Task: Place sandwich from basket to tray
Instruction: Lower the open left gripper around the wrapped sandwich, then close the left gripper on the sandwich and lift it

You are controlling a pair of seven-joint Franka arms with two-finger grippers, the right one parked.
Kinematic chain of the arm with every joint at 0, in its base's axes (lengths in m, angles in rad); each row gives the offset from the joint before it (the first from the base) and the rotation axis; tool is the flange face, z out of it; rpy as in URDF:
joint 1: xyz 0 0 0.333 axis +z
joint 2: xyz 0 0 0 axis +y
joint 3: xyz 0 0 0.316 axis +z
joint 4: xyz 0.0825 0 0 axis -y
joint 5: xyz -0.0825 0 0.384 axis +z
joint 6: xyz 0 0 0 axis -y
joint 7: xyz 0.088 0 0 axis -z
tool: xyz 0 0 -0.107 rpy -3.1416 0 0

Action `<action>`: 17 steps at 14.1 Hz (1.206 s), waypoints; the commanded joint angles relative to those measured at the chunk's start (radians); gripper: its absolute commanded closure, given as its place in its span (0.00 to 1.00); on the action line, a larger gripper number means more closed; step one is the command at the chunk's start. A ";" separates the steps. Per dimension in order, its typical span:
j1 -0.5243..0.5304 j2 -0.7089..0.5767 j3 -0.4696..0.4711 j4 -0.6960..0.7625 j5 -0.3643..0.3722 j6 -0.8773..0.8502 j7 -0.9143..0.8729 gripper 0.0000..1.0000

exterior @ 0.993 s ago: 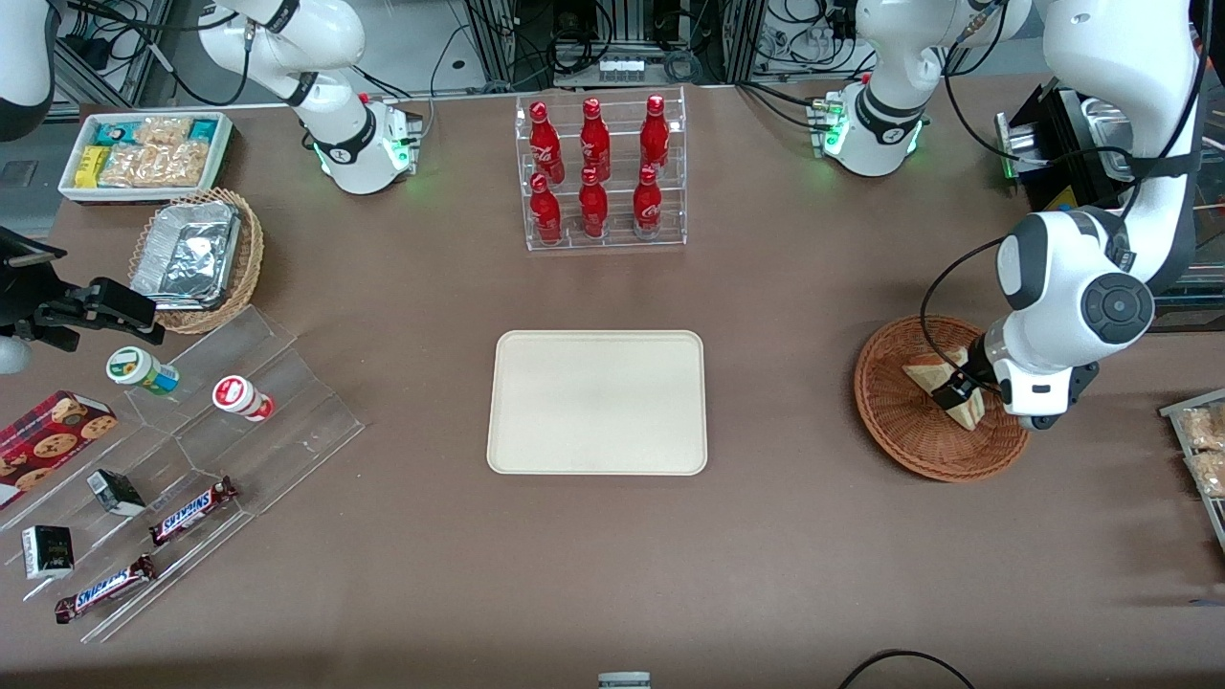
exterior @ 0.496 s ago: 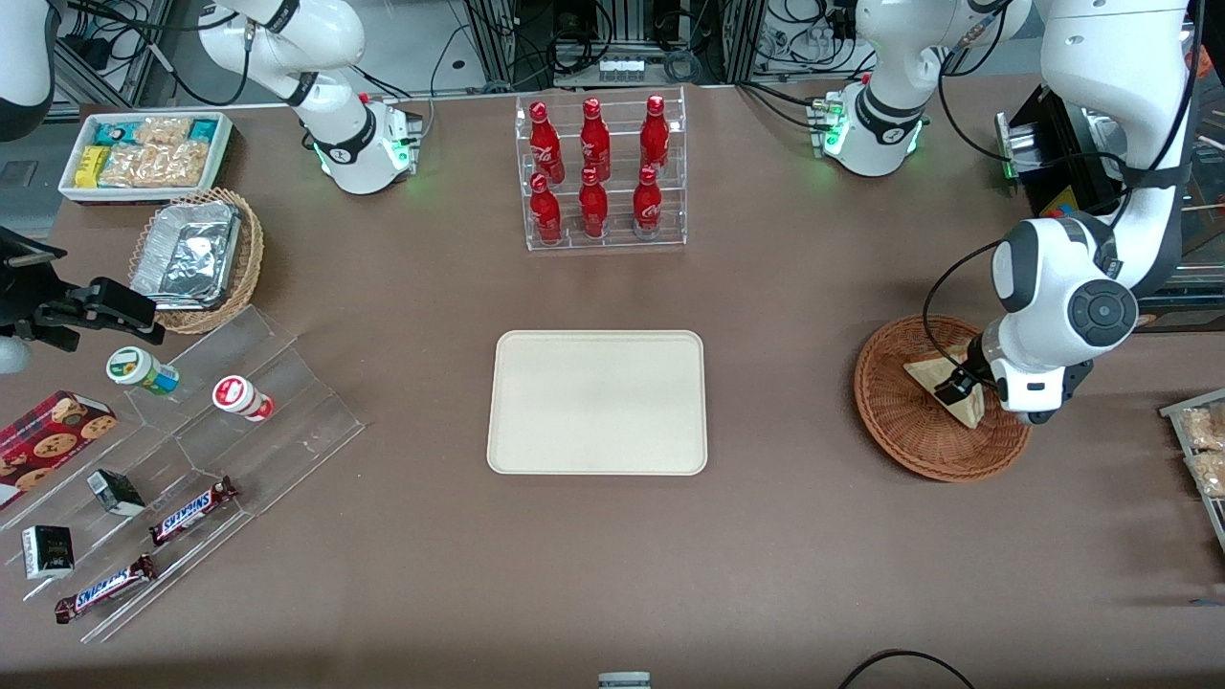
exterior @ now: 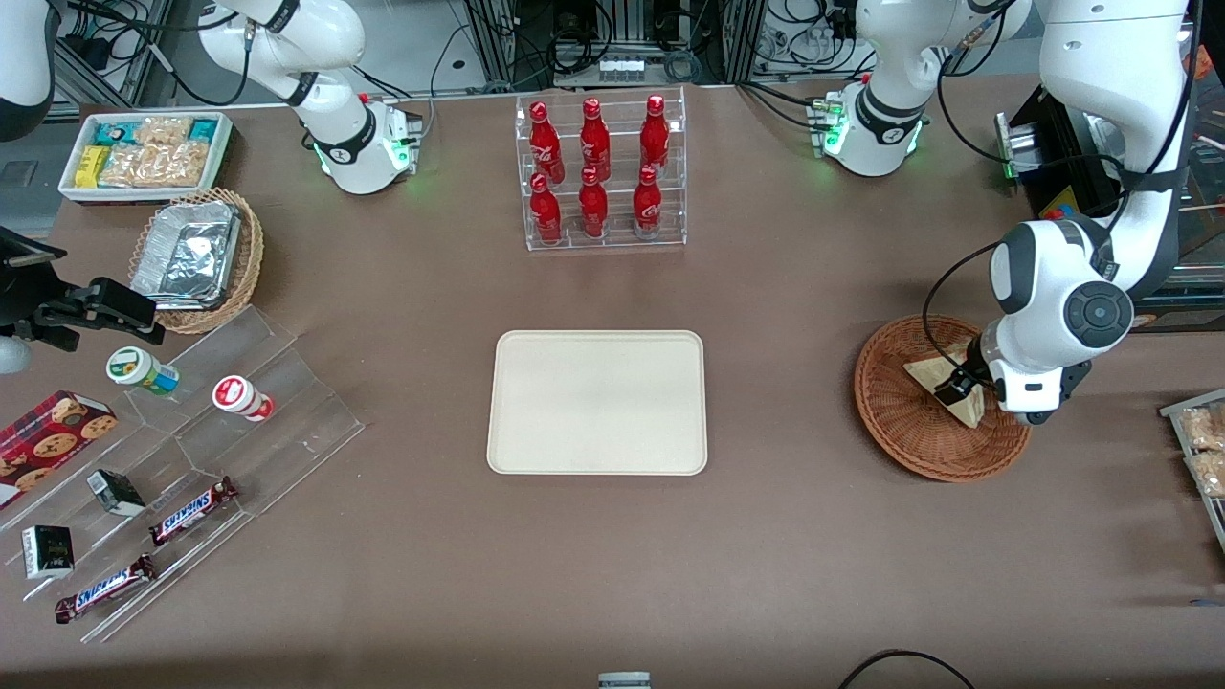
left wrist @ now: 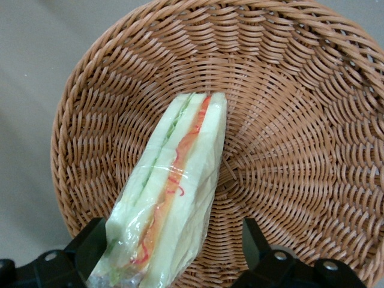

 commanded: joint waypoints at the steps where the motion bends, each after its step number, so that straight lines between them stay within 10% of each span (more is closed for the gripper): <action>1: -0.012 0.003 0.001 0.002 0.023 0.014 -0.032 0.00; 17: -0.020 -0.006 0.001 0.008 0.125 -0.078 -0.192 0.00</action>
